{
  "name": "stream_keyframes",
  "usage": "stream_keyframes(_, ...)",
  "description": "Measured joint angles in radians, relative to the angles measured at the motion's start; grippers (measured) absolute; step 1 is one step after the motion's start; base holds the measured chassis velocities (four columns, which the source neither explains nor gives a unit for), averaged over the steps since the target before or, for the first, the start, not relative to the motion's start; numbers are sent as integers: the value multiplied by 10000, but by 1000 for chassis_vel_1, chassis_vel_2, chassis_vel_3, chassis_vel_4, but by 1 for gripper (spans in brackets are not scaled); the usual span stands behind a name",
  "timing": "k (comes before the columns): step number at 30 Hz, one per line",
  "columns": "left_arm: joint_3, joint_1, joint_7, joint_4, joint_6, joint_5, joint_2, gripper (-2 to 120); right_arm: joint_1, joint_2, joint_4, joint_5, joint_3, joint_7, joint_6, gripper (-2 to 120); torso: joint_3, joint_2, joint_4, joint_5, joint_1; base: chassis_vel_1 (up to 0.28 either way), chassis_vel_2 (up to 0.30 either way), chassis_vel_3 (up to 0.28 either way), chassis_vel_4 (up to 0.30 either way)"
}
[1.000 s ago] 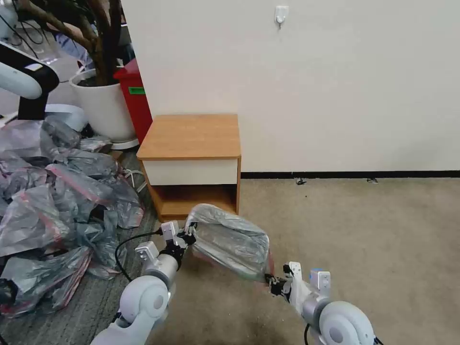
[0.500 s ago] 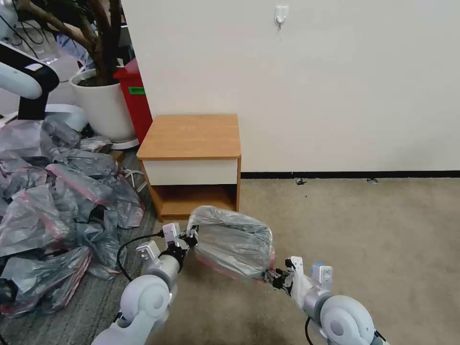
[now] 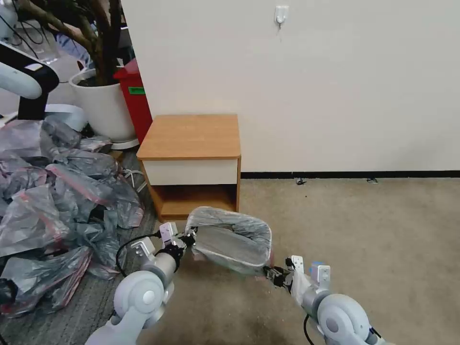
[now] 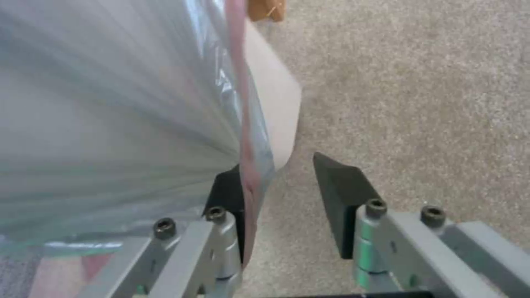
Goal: Pick up the garbage bag from the table and place it over the trash can.
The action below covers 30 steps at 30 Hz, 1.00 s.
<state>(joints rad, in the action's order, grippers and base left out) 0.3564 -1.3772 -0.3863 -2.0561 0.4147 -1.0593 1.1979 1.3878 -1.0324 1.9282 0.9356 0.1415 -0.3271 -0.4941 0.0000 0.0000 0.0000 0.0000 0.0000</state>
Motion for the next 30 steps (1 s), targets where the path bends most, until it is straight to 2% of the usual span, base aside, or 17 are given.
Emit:
stream_keyframes(4, 145, -91, -72, -164, 348, -266, -98, 8, -132, -74, -266, -167, -68, 10, 104, 28, 0, 0, 0, 0, 0, 0, 0, 0, 0)
stream_keyframes(6, 284, -106, -264, -349, 693, -913, -164, 8, -229, -163, -511, -360, -144, 34, 204, 28, 0, 1, 0, 0, 0, 0, 0, 0, 0)
stream_keyframes(18, 485, -224, -424, -580, 1396, -1828, -280, 8, -475, -293, -1027, -570, -211, 90, 358, 28, 0, 1, 0, 0, 0, 0, 0, 0, 0)
stream_keyframes(30, 474, -264, -482, -582, 1527, -1865, -371, 8, -490, -429, -1240, -789, -241, 159, 528, 28, 0, 0, 0, 0, 0, 0, 0, 0, 0)
